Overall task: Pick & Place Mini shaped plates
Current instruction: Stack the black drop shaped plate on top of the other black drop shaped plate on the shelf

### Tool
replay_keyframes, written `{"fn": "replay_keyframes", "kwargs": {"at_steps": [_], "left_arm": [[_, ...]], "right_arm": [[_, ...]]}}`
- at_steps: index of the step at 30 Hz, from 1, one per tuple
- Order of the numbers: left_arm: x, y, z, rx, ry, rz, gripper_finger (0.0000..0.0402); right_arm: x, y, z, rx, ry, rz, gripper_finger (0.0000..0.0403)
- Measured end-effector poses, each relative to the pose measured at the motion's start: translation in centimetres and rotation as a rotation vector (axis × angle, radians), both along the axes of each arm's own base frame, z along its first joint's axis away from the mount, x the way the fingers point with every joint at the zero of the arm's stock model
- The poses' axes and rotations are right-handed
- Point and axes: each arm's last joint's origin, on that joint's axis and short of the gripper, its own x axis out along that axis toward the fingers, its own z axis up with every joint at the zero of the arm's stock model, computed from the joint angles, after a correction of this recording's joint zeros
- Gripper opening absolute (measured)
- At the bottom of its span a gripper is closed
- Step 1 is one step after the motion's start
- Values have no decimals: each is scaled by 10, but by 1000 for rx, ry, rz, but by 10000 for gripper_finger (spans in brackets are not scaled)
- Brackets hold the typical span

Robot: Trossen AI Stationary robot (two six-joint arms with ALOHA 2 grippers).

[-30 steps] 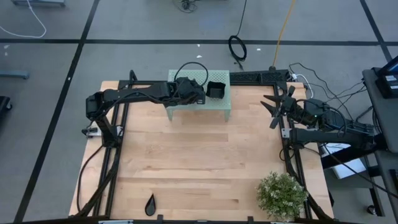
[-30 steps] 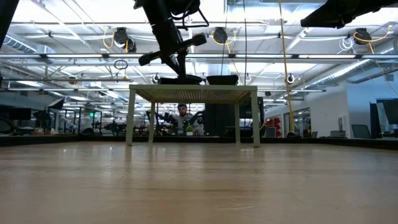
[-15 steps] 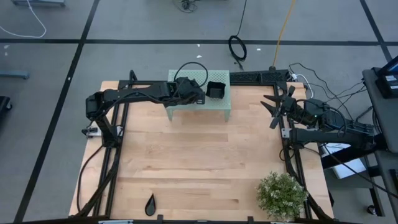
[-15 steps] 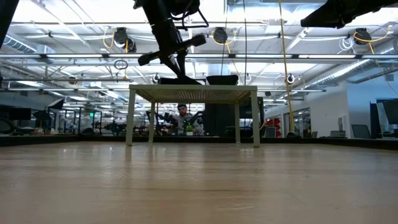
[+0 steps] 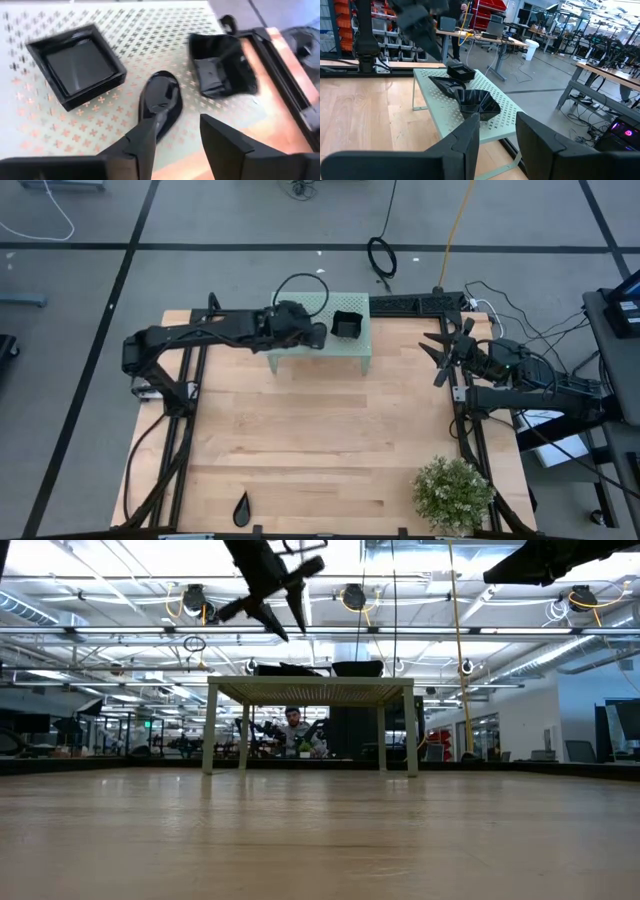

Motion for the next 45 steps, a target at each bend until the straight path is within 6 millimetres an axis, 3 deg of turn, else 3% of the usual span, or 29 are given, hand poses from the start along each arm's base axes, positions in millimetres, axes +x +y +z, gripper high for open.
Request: {"fn": "replay_keyframes", "kwargs": {"at_steps": [7, 14, 18, 24, 29, 35, 41, 45], "left_arm": [[-21, -40, 14, -7, 134, -251, 170], [-44, -92, 1, -332, 352, -423, 170], [-45, -132, -10, -521, 369, -370, 170], [-53, -194, -20, -629, 384, -253, 170], [-69, -248, -30, -733, 432, -174, 170], [-92, -308, -55, -817, 564, -31, 170], [-108, -352, -88, -820, 700, -8, 170], [-106, -373, -112, -821, 719, -39, 170]], "right_arm": [[0, 0, 0, 0, 0, 0, 116], [0, 0, 0, 0, 0, 0, 116], [0, 0, 0, 0, 0, 0, 116], [0, 0, 0, 0, 0, 0, 116], [0, 0, 0, 0, 0, 0, 116], [0, 0, 0, 0, 0, 0, 116], [0, 0, 0, 0, 0, 0, 116], [0, 0, 0, 0, 0, 0, 116]]}}
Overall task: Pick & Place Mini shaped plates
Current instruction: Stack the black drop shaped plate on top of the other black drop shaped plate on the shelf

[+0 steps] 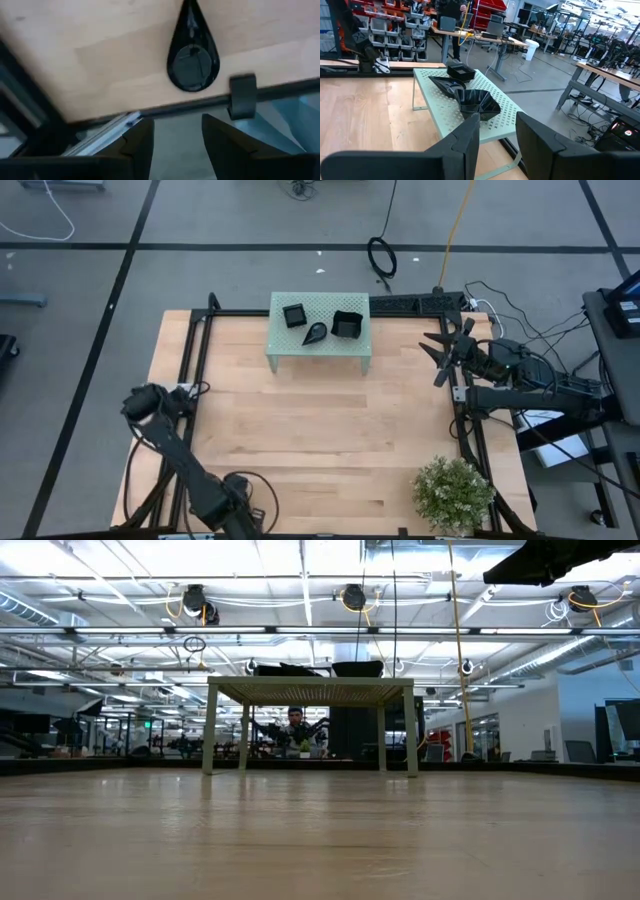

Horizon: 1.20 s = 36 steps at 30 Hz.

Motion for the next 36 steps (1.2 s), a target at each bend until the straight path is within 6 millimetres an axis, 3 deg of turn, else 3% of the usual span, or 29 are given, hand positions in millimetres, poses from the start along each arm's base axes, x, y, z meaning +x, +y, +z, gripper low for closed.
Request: {"fn": "replay_keyframes", "kwargs": {"at_steps": [5, 12, 18, 23, 28, 36], "left_arm": [[7, -14, -32, 21, 15, -30, 170], [5, -7, -73, 42, 51, 72, 170], [1, -3, -92, -34, -13, 109, 170], [6, 2, -96, -64, -85, -73, 147], [23, 24, -97, -83, -117, -324, 98], [65, 92, -98, -26, -184, -676, 71]], "right_arm": [[0, 0, 0, 0, 0, 0, 116], [0, 0, 0, 0, 0, 0, 116], [0, 0, 0, 0, -1, 0, 116], [0, 0, 0, 0, 0, 0, 116], [0, 0, 0, 0, 0, 0, 116], [0, 0, 0, 0, 0, 0, 116]]}}
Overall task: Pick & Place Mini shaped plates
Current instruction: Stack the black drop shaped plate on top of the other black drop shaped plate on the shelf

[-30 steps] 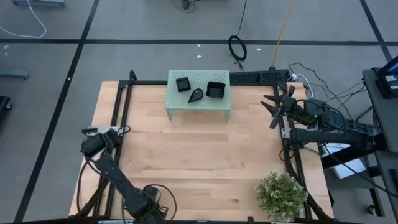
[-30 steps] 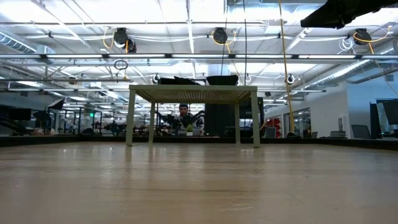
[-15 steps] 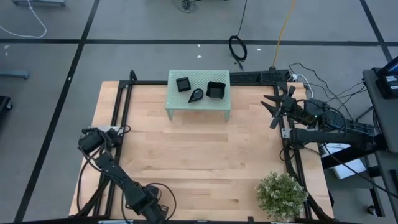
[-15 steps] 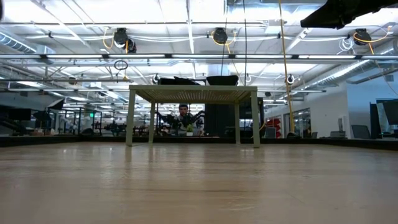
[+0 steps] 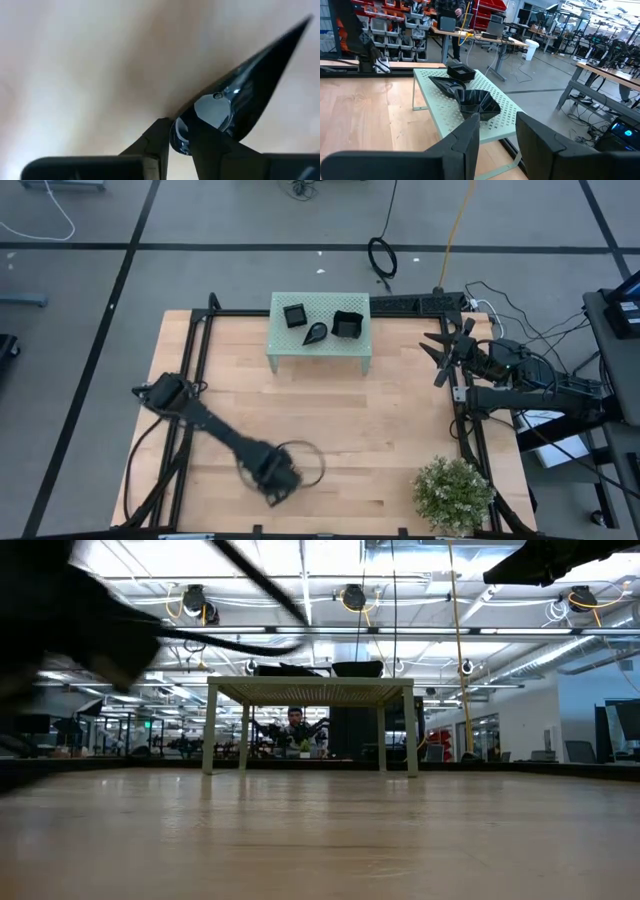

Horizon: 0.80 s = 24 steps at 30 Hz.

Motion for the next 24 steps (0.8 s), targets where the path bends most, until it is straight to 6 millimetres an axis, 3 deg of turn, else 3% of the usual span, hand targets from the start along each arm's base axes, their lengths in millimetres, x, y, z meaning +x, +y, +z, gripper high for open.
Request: {"fn": "replay_keyframes", "kwargs": {"at_steps": [9, 18, 24], "left_arm": [[40, 67, 1, 17, -196, -436, 73], [77, 100, 23, 335, -312, -951, 75], [89, 108, 36, 347, -356, -995, 79]], "right_arm": [[0, 0, 0, 0, 0, 0, 116], [0, 0, 0, 0, 0, 0, 116], [0, 0, 0, 0, 0, 0, 116]]}}
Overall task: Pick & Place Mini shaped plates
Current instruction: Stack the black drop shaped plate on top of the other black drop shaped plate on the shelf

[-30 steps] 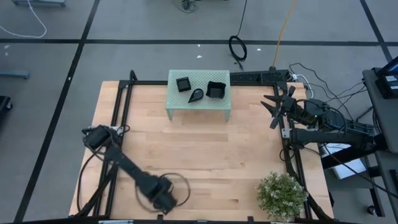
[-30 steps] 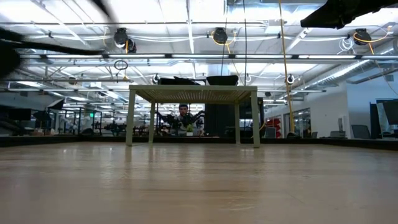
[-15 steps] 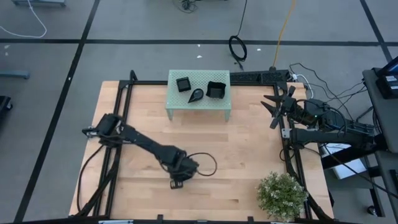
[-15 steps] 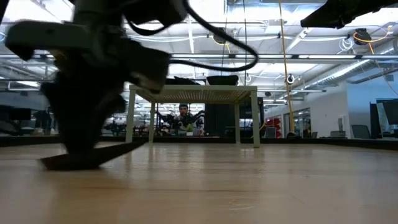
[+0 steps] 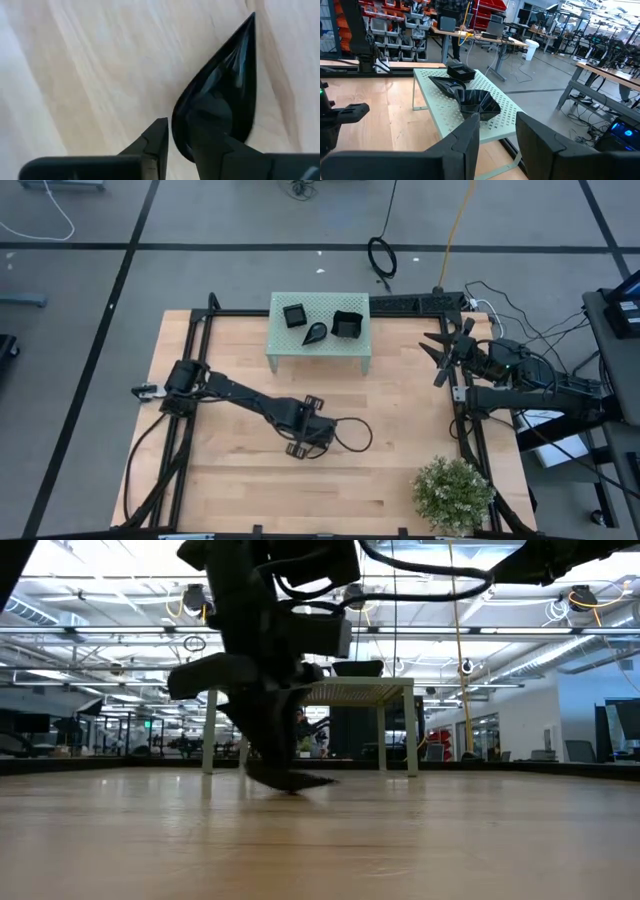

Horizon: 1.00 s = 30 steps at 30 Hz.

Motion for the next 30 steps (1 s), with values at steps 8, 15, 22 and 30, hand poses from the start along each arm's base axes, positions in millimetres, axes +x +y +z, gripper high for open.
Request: {"fn": "replay_keyframes", "kwargs": {"at_steps": [8, 15, 22, 30], "left_arm": [[-1, 4, 4, 15, 6, 74, 139], [-2, 3, 34, -100, 27, 528, 184], [-1, 0, 38, -367, 24, 1279, 191], [-14, -11, 23, -350, -129, 1866, 191]], "right_arm": [[0, 0, 0, 0, 0, 0, 116], [0, 0, 0, 0, 0, 0, 116], [0, 0, 0, 0, 0, 0, 116], [0, 0, 0, 0, 0, 0, 116]]}}
